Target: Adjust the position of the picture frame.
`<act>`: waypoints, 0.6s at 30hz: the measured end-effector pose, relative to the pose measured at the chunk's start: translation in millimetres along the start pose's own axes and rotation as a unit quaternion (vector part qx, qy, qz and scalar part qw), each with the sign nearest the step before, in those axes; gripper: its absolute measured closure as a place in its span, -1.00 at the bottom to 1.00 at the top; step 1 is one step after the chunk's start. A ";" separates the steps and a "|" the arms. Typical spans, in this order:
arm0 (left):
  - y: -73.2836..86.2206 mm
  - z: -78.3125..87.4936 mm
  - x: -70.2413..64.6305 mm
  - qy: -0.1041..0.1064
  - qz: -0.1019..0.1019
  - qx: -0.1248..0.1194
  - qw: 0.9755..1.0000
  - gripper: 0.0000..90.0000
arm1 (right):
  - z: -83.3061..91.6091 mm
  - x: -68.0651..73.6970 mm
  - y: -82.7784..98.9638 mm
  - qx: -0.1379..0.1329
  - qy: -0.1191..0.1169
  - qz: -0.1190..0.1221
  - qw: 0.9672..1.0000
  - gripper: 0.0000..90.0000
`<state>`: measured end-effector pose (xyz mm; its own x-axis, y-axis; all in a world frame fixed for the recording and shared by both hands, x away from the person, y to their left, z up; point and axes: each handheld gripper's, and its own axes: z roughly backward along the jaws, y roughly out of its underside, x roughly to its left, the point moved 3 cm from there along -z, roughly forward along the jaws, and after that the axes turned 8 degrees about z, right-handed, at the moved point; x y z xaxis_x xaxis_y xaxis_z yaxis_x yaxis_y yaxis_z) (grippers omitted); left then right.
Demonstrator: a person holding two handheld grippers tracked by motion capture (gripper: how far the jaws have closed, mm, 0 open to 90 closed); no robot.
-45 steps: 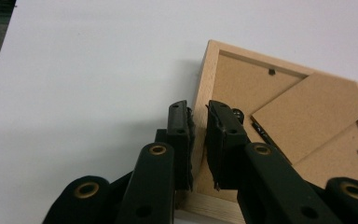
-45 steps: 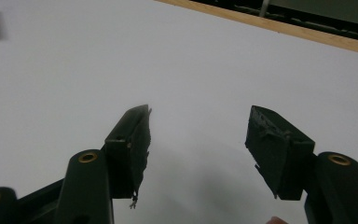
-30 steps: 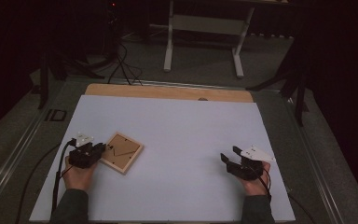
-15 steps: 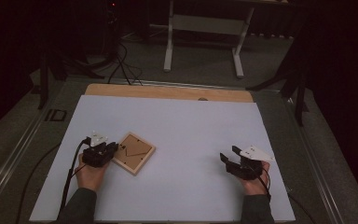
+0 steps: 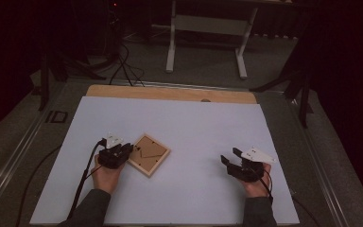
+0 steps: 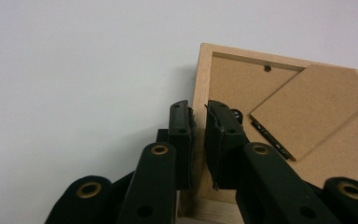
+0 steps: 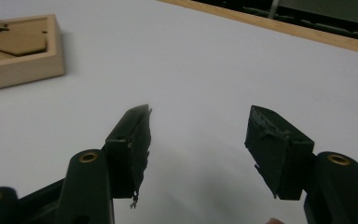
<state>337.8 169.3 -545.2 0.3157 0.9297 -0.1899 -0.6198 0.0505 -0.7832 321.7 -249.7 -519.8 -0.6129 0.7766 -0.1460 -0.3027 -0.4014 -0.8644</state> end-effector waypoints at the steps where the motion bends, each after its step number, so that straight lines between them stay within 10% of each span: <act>1: -0.6 -0.8 -1.5 0.000 -0.003 0.002 1.000 0.79 | -0.7 1.0 -0.5 0.000 -0.002 -0.001 1.000 -0.12; 18: -8.7 11.4 -8.0 0.039 -0.007 -0.011 0.999 0.44 | -11.4 16.2 -19.7 -0.024 -0.044 0.014 0.999 -0.09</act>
<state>332.5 165.6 -530.1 0.3801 0.8975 -0.2235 -0.5994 0.0550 -0.7985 326.1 -223.7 -510.6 -0.6827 0.7192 -0.1292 -0.2515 -0.3972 -0.8826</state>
